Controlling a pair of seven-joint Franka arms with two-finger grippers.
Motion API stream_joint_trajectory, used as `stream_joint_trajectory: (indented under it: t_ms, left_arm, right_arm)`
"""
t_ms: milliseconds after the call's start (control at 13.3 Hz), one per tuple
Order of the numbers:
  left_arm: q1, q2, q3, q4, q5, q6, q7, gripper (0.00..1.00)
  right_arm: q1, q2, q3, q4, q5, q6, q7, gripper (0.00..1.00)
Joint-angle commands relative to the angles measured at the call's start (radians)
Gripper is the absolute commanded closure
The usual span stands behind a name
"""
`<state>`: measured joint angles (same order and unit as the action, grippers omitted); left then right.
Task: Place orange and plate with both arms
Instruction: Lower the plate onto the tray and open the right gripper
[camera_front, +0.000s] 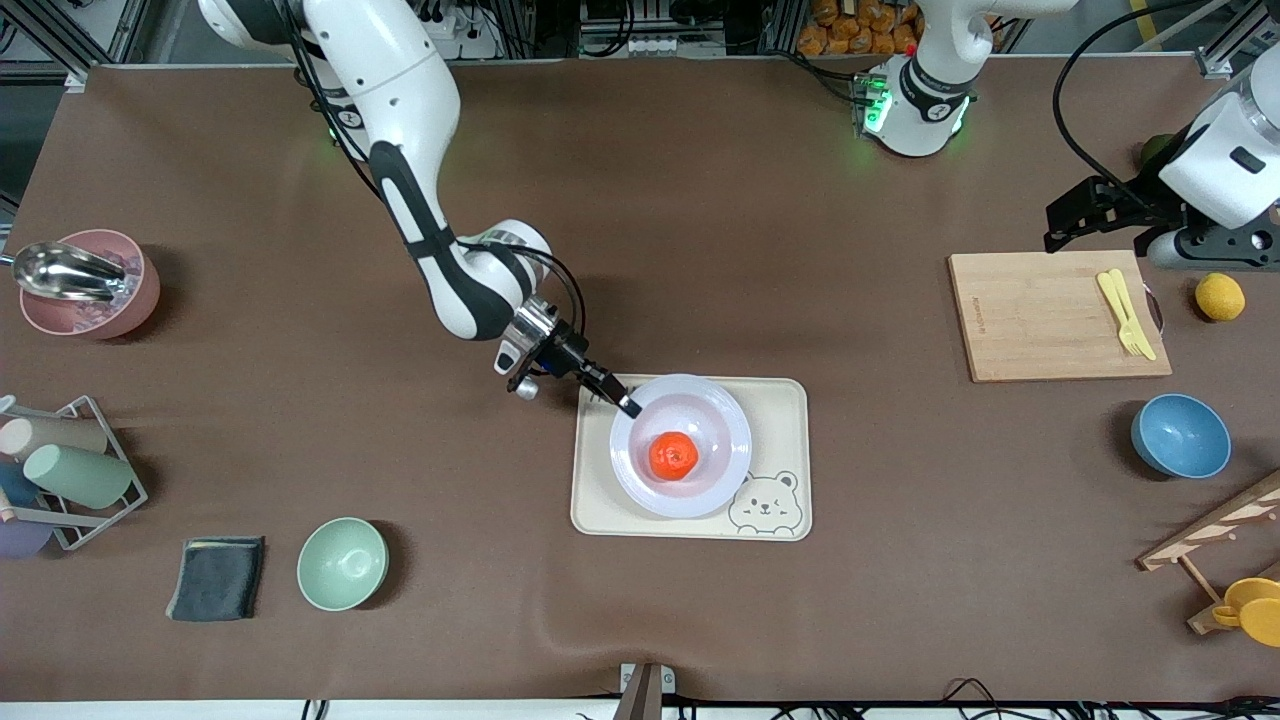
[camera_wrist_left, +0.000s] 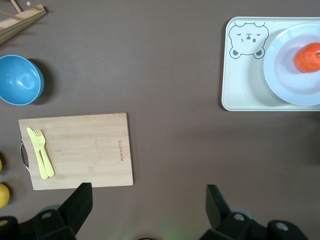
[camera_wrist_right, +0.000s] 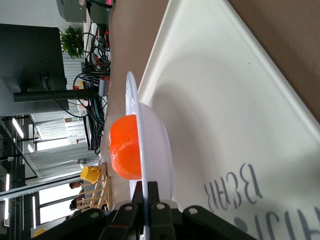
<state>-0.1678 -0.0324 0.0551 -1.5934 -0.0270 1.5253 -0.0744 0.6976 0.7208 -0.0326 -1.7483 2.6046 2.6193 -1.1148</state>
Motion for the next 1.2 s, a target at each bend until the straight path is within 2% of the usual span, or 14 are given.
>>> stream_joint_trajectory:
  t_ms: [0, 75, 150, 226, 376, 602, 977, 1128]
  left_arm:
    - [-0.007, 0.000, -0.001, 0.010, -0.002, -0.019, 0.015, 0.00]
    - [-0.004, 0.000, -0.007, 0.010, -0.002, -0.017, 0.015, 0.00]
    - [-0.002, 0.000, -0.009, 0.012, -0.002, -0.017, 0.015, 0.00]
    - [-0.002, 0.000, -0.009, 0.010, -0.002, -0.013, 0.015, 0.00]
    - [-0.005, 0.003, -0.009, 0.010, -0.001, -0.007, 0.015, 0.00]
    - [-0.007, 0.003, -0.009, 0.012, -0.001, -0.005, -0.005, 0.00]
    - [-0.002, 0.008, -0.011, 0.012, -0.001, 0.013, -0.015, 0.00]
    - [-0.002, 0.008, -0.011, 0.012, 0.002, 0.026, -0.013, 0.00]
  right_arm:
    - [-0.013, 0.061, 0.014, 0.093, 0.106, 0.016, -0.073, 1.00]
    - [-0.013, 0.063, 0.014, 0.095, 0.106, 0.018, -0.073, 1.00]
    - [-0.013, 0.063, 0.014, 0.093, 0.107, 0.021, -0.071, 0.93]
    - [-0.013, 0.063, 0.014, 0.095, 0.107, 0.024, -0.069, 0.56]
    - [-0.013, 0.063, 0.014, 0.093, 0.109, 0.048, -0.069, 0.35]
    - [-0.013, 0.063, 0.014, 0.092, 0.101, 0.083, -0.068, 0.33]
    - [-0.062, 0.068, 0.020, 0.089, -0.030, 0.129, -0.044, 0.36]
    - [-0.069, 0.062, 0.022, 0.089, -0.169, 0.160, 0.097, 0.38]
